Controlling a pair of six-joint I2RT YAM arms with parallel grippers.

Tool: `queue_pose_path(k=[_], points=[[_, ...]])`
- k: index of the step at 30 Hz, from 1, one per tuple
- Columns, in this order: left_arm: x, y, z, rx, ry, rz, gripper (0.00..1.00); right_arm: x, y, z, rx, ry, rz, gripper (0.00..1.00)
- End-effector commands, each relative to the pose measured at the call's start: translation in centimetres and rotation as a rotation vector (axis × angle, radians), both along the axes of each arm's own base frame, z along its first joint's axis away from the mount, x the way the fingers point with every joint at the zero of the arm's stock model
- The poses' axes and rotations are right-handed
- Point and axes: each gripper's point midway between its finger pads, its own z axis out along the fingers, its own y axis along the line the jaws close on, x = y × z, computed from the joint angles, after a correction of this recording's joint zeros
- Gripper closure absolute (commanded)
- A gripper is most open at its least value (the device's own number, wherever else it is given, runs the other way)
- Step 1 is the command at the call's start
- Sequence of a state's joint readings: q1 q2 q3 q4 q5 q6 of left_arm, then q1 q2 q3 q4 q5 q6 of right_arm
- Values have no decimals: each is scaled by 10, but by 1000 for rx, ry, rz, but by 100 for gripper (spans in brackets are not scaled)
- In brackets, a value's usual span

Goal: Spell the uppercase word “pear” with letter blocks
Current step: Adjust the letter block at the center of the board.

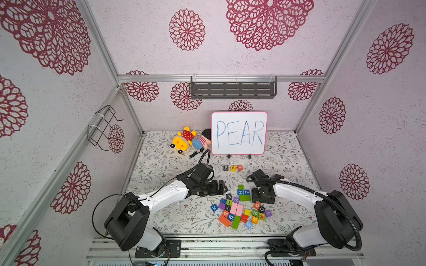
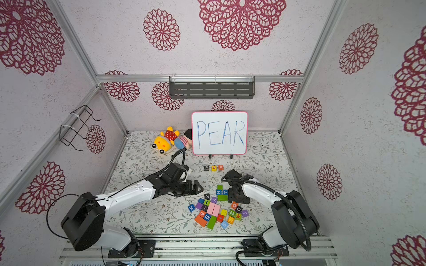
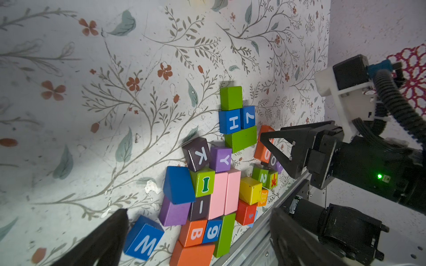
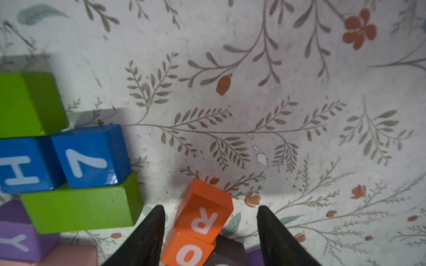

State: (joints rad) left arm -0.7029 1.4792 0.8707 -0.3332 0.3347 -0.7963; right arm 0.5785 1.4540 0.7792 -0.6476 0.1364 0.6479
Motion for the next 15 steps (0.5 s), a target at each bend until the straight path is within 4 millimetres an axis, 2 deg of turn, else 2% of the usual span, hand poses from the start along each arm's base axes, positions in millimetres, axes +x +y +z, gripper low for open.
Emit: queue_pose_path(k=[1,8,11,15], points=[[-2,0,4,-10,-26,-3,2,5,-7,-1,-43,-14,-27,35],[-1,0,6,-7,-28,-6,2,13,-21,-2,-77,-35,-77,38],[-1,-1,6,-4,-28,-9,2,16,-28,-1,-89,-45,-102,43],[1,-2,8,-7,-34,-8,2,16,-30,-4,-79,-34,-115,45]])
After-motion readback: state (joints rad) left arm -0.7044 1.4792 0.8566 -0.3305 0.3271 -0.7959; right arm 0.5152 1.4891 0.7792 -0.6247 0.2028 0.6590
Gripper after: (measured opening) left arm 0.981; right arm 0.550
